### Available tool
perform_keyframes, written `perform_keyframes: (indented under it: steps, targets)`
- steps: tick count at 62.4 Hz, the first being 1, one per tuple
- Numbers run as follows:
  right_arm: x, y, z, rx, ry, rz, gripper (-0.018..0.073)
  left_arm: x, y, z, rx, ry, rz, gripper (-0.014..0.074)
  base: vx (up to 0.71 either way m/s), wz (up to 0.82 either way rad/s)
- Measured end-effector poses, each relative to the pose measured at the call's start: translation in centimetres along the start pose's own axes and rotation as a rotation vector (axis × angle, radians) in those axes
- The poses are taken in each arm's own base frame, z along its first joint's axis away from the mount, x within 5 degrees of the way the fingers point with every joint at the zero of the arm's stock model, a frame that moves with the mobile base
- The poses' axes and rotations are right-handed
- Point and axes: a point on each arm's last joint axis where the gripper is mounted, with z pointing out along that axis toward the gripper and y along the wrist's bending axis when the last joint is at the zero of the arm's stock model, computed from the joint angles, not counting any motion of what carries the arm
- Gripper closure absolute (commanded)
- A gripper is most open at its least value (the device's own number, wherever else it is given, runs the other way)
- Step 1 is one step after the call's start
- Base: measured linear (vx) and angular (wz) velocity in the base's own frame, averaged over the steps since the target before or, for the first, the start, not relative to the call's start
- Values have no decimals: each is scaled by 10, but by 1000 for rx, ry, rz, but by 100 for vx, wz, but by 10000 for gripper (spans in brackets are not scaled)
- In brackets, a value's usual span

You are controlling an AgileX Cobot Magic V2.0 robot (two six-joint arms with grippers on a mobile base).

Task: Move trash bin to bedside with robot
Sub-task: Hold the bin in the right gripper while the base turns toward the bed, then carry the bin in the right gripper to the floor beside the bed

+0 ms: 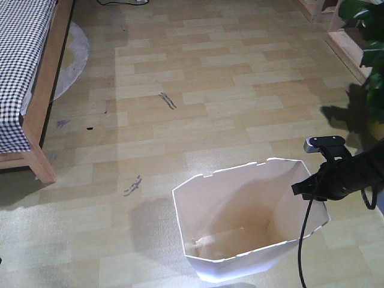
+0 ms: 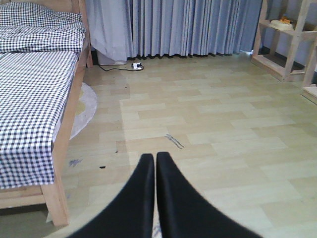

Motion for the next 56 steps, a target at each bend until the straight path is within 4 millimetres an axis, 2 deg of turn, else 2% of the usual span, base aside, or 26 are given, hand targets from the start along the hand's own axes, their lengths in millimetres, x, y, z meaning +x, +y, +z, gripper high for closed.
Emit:
perform_keyframes:
  steps: [56]
  targets:
    - [0,0,0,0,0,0,566,0,0,0,0,0,0,602,38,13]
